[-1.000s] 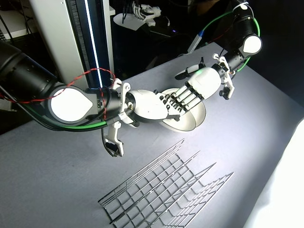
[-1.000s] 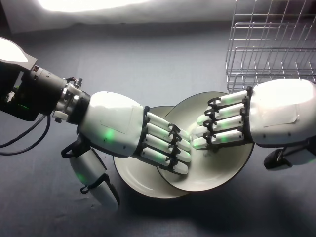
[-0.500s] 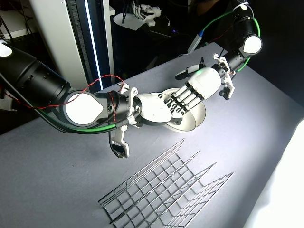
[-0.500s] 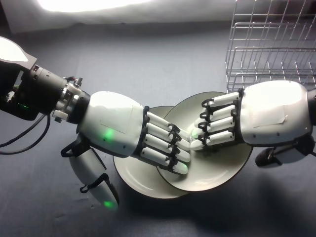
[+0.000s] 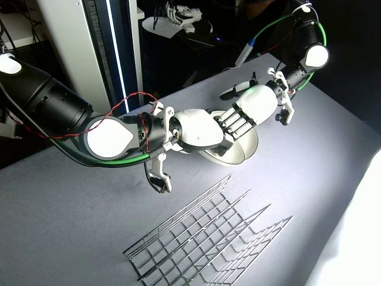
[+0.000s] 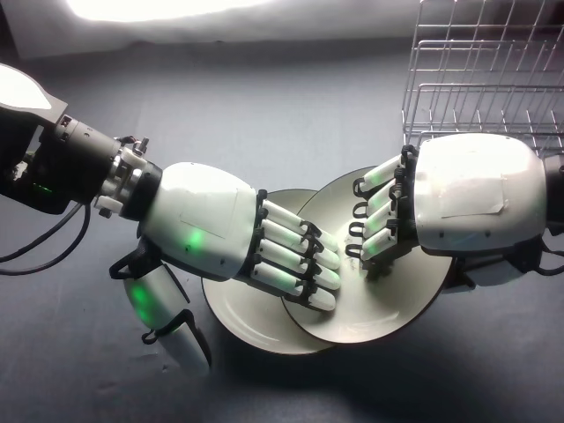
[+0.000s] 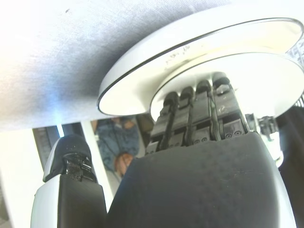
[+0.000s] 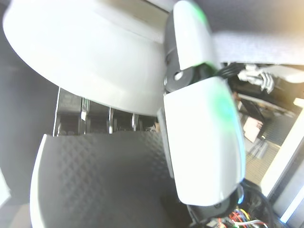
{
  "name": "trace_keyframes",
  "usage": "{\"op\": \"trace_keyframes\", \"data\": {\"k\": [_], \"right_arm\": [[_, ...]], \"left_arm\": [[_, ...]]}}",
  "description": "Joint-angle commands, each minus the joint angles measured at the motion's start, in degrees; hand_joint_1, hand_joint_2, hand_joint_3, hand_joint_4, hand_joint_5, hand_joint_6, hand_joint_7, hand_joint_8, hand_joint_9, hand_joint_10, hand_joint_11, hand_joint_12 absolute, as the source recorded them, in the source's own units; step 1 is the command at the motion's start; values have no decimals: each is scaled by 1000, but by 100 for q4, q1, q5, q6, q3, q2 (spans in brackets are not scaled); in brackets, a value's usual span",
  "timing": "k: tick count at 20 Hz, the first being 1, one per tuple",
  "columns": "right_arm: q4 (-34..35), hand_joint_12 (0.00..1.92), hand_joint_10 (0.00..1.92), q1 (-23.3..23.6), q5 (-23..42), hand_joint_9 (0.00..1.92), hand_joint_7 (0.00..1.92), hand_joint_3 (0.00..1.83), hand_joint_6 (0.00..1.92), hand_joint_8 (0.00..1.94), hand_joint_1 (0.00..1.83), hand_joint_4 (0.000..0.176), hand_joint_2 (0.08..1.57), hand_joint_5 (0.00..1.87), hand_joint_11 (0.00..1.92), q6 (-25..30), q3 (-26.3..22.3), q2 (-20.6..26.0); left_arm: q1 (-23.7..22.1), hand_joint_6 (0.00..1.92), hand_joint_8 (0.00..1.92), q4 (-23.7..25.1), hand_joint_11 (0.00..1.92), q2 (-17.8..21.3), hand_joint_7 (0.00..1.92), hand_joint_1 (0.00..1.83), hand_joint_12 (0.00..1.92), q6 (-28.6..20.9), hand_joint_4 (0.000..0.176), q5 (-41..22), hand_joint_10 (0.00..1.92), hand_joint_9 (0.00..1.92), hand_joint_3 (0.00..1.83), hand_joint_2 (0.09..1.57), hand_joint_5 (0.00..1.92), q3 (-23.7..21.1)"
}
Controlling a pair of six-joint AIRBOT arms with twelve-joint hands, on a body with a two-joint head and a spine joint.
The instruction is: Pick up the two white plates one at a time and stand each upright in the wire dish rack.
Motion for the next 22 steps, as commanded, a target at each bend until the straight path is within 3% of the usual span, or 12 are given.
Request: {"op": "trace_keyframes", "data": {"k": [1,3,5,9,12,17,22], "right_arm": [[76,1403,1221,-24,-97,905,1043,0,910,778,1377,0,1093,1020,567,32,9,13],[78,1406,1239,-17,-80,891,1026,1,927,807,1374,0,1100,1007,555,32,9,16],[81,1430,1225,16,73,917,1061,0,881,735,1379,0,1089,1027,544,33,7,32],[251,1389,1223,108,363,901,1033,1,932,799,1376,0,1098,999,565,33,-14,134],[505,1203,1124,261,537,987,1130,0,925,684,1386,0,1079,948,674,35,-104,278],[1002,1208,1175,606,557,938,1046,1,1018,885,1377,0,1108,874,642,90,-507,600],[1511,1295,1206,891,551,914,1025,0,1011,933,1370,0,1116,878,629,175,-892,856]], "left_arm": [[34,4,0,104,0,-12,0,0,0,-49,0,190,0,0,0,1075,13,0],[-27,3,0,-10,0,84,0,0,0,-116,0,186,0,0,0,1075,11,-59],[-189,3,0,-365,0,379,0,0,0,-130,0,148,0,0,0,1081,13,-303],[-462,1,0,-852,0,948,0,0,0,-173,0,150,0,0,1,1082,6,-771],[-648,10,0,-1076,0,1327,0,0,0,-323,0,152,0,0,1,1083,29,-978],[-822,11,0,-1143,0,1860,0,0,0,-581,0,299,0,0,0,1078,41,-1239],[-777,9,0,-1164,0,2253,0,0,0,-591,0,566,0,0,2,1087,48,-1553]]}}
